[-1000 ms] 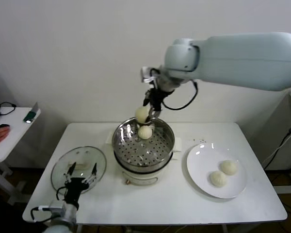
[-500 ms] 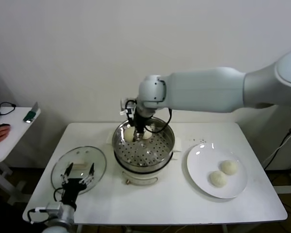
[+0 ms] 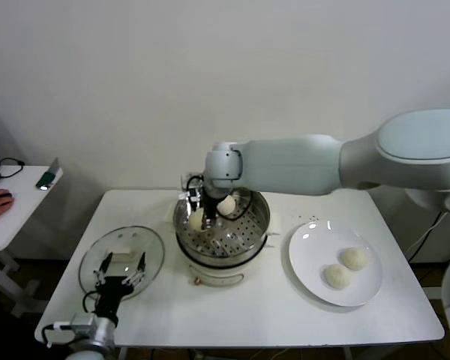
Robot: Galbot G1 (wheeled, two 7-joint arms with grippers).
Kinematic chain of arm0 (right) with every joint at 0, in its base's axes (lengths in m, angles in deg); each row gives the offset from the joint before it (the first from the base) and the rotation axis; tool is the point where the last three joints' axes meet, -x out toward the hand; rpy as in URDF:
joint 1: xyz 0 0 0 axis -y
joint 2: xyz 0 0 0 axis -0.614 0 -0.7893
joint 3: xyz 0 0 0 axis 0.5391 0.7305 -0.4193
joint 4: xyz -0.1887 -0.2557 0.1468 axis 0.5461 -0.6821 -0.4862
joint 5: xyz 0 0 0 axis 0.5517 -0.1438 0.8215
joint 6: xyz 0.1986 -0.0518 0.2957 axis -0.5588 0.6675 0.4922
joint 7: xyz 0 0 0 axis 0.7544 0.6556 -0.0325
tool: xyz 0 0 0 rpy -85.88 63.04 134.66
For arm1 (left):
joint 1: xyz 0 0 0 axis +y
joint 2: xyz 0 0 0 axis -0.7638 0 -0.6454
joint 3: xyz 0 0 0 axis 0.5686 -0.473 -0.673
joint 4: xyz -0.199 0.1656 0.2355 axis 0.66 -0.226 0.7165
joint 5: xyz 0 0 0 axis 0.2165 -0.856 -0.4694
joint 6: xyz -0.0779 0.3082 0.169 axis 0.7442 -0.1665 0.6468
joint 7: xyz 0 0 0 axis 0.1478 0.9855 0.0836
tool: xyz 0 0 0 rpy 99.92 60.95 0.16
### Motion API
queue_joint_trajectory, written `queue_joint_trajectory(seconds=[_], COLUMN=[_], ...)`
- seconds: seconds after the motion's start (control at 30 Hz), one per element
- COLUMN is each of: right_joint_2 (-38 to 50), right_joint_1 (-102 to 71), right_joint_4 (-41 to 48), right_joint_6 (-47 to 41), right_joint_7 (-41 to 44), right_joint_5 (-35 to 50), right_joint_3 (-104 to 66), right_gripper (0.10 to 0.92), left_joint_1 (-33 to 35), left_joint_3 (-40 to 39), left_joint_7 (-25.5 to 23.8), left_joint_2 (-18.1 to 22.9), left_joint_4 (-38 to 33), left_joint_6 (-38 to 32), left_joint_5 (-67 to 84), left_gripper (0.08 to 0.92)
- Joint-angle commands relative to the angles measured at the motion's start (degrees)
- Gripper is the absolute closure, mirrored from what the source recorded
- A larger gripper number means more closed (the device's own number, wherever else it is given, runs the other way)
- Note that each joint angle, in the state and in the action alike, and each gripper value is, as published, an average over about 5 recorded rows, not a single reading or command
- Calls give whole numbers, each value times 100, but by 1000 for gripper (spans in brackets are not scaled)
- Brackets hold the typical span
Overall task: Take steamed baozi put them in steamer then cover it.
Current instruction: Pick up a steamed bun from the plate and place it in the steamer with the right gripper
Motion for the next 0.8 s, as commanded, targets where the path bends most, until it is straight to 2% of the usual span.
queue_joint_trajectory(seconds=[0.03,0.47,0.67,0.8], right_joint_2=[-108,-209,-111,145], right_joint_1=[-337,-475,-147,445], right_joint_4=[282,485,345,104], right_joint_6=[-29,25,313,648], right_joint_7=[-68,-60,165,467], right_joint_5=[-188,-281,-261,-212], right_joint_3=[-45,-113,-38,216], right_gripper=[355,347,226,205], left_joint_1=[-5,-85,-101,-109], left_joint_3=[13,23,11,4], left_joint_7=[-2,-9,-15,-17], left_joint_2=[-13,-43,-49,-48], left_joint_4=[5,48,44,35], left_joint_6=[3,31,44,56], left_joint_5=[8,25,21,12], left_gripper=[177,177,177,177])
